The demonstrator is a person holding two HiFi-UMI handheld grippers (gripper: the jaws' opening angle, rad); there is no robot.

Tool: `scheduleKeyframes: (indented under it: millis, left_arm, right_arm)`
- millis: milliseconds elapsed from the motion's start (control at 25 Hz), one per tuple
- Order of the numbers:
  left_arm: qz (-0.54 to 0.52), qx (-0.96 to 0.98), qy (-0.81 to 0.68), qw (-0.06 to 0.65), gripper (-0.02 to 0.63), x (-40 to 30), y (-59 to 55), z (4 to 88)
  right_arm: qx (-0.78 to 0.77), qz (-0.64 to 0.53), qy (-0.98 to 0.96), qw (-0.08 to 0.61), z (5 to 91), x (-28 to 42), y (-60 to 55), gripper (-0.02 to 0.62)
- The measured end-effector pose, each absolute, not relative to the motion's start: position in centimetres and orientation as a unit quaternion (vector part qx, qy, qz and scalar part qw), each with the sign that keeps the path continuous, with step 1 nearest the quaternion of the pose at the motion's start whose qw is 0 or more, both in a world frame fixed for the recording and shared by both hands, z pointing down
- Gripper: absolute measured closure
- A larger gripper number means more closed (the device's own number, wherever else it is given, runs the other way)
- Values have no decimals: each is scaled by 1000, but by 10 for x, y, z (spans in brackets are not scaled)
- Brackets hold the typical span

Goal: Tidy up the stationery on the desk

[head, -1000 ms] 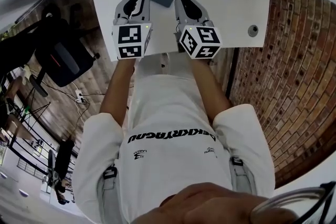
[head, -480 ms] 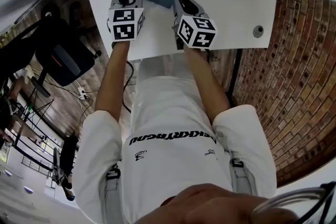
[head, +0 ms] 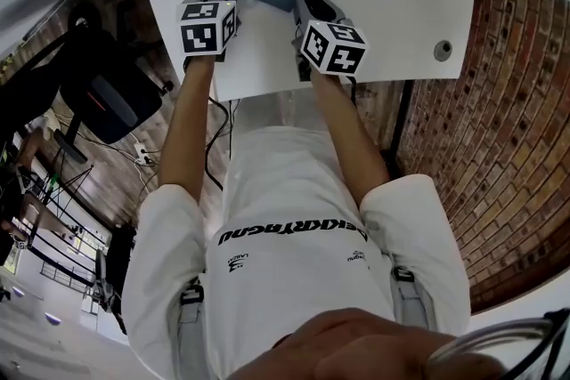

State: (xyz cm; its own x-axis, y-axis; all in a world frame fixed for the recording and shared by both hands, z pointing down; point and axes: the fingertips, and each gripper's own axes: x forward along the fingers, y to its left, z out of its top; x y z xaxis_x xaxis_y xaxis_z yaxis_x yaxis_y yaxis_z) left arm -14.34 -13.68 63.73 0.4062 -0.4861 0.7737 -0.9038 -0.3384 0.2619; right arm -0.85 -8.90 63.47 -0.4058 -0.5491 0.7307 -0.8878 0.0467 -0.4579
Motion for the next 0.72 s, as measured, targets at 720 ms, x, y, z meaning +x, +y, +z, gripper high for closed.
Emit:
scheduleKeyframes:
  millis: [720]
  left_arm:
    - [295,759,-445,373,551,-142,-137,641]
  right_arm:
    - [505,462,-700,202,644,-14,-86,545]
